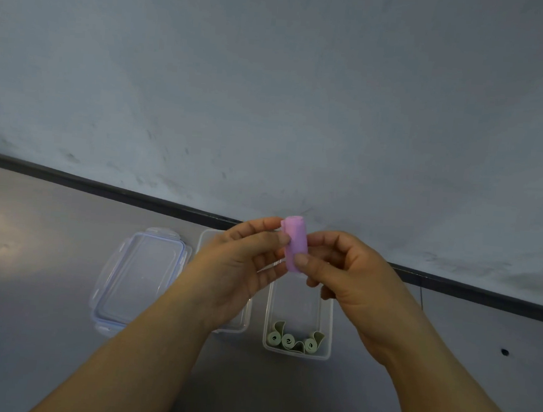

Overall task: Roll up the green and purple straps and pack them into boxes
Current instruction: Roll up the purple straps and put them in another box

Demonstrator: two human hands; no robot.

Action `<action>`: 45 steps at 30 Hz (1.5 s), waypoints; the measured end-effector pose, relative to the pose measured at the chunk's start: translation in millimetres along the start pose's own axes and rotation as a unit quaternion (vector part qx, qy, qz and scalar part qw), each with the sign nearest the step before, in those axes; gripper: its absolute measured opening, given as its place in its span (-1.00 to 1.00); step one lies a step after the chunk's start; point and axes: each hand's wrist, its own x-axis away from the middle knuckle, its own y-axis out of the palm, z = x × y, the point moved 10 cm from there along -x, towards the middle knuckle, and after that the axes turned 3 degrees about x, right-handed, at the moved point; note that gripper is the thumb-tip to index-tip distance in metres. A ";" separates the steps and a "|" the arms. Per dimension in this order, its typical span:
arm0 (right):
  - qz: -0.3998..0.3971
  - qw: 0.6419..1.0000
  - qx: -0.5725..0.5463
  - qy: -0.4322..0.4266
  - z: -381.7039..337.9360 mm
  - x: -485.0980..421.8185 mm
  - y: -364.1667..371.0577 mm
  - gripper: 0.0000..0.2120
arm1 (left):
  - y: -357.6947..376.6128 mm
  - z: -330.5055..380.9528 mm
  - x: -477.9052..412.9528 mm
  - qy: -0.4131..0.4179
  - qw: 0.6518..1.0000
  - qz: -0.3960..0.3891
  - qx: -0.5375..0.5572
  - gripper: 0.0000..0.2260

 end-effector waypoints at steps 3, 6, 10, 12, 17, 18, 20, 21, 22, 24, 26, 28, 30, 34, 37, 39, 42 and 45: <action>0.011 1.000 -0.006 -0.010 -0.5 -0.6 -2.5 -0.81 | 3.8 -2.4 1.4 -0.001 1.000 -0.007 -0.004 -0.65; 0.010 1.000 -0.002 -0.021 -1.7 -0.8 -2.3 -0.79 | 5.1 1.5 1.2 0.014 0.999 -0.005 -0.048 -0.70; 0.023 0.994 0.082 -0.068 -11.3 0.9 -1.8 -0.63 | 4.8 4.6 2.6 0.019 0.997 -0.003 -0.076 -0.70; 0.011 0.978 0.168 -0.121 -21.5 4.3 4.6 -0.41 | 2.5 5.5 3.4 0.014 0.996 0.002 -0.092 -0.73; -0.023 0.933 0.303 -0.192 -26.5 9.8 18.5 -0.15 | 0.0 -0.8 3.8 -0.016 0.993 -0.004 -0.120 -0.73; -0.023 0.927 0.314 -0.202 -27.1 10.2 19.6 -0.18 | 0.4 -2.4 3.9 -0.022 0.992 -0.008 -0.125 -0.73; -0.014 0.924 0.316 -0.214 -28.8 9.9 18.4 -0.25 | 0.2 -4.6 3.8 -0.029 0.990 -0.010 -0.136 -0.74; -0.006 0.924 0.312 -0.222 -30.1 9.8 16.8 -0.30 | 0.1 -5.1 3.6 -0.031 0.989 -0.009 -0.142 -0.74; 0.003 0.923 0.307 -0.232 -32.2 10.0 15.0 -0.35 | -0.1 -5.7 3.4 -0.032 0.989 -0.009 -0.146 -0.74; 0.017 0.920 0.303 -0.248 -33.8 10.3 11.3 -0.41 | 1.2 -6.8 4.0 -0.035 0.988 -0.012 -0.149 -0.75; 0.023 0.919 0.299 -0.257 -34.6 10.6 8.9 -0.43 | 2.3 -7.7 4.5 -0.041 0.989 -0.015 -0.143 -0.73; 0.026 0.920 0.294 -0.258 -35.8 10.9 6.3 -0.46 | 2.6 -8.8 5.1 -0.047 0.991 -0.016 -0.122 -0.70; 0.024 0.923 0.289 -0.251 -36.9 11.1 4.6 -0.47 | 0.2 -10.1 5.3 -0.055 0.993 -0.006 -0.105 -0.71; 0.012 0.928 0.282 -0.244 -36.1 13.5 4.9 -0.49 | 1.1 -15.5 6.8 -0.076 0.993 -0.005 -0.094 -0.73; 0.008 0.934 0.280 -0.222 -33.9 13.4 3.9 -0.53 | 5.9 -18.9 8.7 -0.088 0.993 -0.014 -0.072 -0.68; 0.005 0.939 0.279 -0.203 -31.7 12.2 3.7 -0.50 | 7.2 -18.7 9.7 -0.087 0.993 -0.013 -0.075 -0.77; -0.001 0.943 0.274 -0.186 -28.2 10.7 5.5 -0.45 | 3.5 -16.7 9.2 -0.077 0.992 0.002 -0.104 -0.86; -0.009 0.939 0.282 -0.196 -29.5 11.5 8.3 -0.47 | -3.5 -14.2 8.9 -0.070 0.989 0.026 -0.127 -0.87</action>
